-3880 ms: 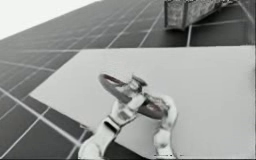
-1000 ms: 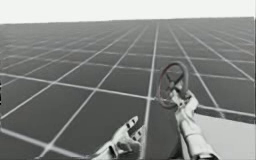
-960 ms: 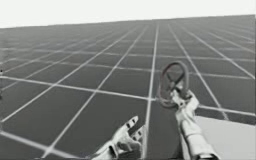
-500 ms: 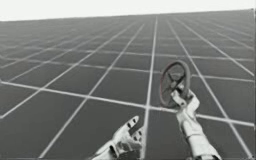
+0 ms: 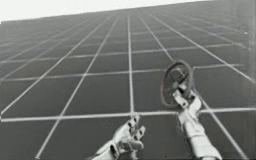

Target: Pick up and drop off the object

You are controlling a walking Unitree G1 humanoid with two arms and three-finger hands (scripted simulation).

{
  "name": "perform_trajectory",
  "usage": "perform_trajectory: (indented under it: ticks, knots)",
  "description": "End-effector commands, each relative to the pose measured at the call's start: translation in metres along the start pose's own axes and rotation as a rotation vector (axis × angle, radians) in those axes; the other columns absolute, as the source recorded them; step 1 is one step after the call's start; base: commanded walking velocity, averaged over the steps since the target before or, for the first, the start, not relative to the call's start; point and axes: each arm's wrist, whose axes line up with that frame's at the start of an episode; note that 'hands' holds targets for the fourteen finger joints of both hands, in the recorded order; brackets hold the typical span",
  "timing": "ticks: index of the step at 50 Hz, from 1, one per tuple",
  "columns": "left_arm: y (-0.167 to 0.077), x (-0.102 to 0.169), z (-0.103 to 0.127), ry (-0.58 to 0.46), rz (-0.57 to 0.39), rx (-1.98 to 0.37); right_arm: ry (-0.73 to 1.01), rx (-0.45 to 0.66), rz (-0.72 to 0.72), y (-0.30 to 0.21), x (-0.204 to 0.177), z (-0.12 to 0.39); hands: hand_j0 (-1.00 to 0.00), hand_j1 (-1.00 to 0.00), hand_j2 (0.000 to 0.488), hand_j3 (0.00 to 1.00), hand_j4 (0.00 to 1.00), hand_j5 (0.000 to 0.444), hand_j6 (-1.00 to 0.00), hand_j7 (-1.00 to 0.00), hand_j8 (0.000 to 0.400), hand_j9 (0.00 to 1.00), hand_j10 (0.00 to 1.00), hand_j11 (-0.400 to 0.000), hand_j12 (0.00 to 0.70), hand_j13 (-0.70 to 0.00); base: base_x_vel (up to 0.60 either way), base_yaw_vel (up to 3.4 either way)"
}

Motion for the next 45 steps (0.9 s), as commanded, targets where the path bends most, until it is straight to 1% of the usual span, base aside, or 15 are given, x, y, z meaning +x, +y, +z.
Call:
perform_trajectory:
  ticks: [1,45]
  knots:
    - [0.0034,-0.0024,-0.0009,-0.013,-0.01,-0.019,-0.043,-0.007,0.03,0.0115,-0.0039,0.01,0.0,0.0,0.0,1.0,1.0,0.0,0.0,0.0,0.0,1.0,1.0,-0.4,0.0,-0.7,0.3,-0.61]
    - [0.0034,-0.0024,-0.0009,-0.013,-0.01,-0.019,-0.043,-0.007,0.03,0.0115,-0.0039,0.01,0.0,0.0,0.0,1.0,1.0,0.0,0.0,0.0,0.0,1.0,1.0,-0.4,0.0,-0.7,0.29,-0.58]
